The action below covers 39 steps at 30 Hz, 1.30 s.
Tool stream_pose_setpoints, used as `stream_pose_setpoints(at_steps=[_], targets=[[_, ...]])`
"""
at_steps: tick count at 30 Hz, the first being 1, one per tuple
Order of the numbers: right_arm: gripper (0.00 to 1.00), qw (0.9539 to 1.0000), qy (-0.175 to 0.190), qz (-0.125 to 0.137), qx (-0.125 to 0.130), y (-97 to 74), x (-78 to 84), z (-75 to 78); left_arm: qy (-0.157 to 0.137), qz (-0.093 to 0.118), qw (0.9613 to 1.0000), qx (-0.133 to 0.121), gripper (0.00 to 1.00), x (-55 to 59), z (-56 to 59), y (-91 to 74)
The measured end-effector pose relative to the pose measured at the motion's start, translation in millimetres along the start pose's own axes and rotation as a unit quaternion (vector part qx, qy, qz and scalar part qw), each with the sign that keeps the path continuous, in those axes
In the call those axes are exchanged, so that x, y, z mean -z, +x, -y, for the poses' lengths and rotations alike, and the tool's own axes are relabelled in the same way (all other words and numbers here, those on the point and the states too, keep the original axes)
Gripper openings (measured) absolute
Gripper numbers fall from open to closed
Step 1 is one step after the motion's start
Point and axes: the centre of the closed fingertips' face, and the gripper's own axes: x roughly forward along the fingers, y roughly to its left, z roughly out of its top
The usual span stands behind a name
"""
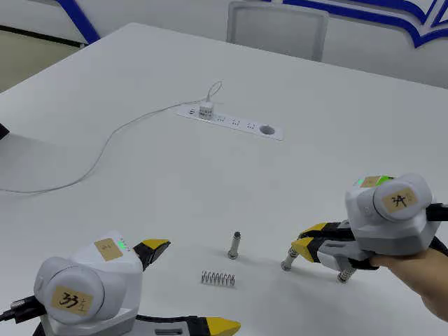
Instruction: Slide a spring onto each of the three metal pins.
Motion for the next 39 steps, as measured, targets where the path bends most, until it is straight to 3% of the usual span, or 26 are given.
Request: stream_pose_setpoints(at_steps=[20, 39], targets=[[0.11, 0.9997, 0.004, -0.026, -0.003, 12.1, 18.4, 1.7, 0.001, 0.025, 0.9995, -0.019, 0.93, -9.5, -8.2, -2.4], [0.12, 0.9994, 0.0, -0.036, 0.002, 18.0, 25.4, -0.4, 0.005, 0.024, 0.9995, -0.02, 0.92, -9.4, -8.4, -2.1]])
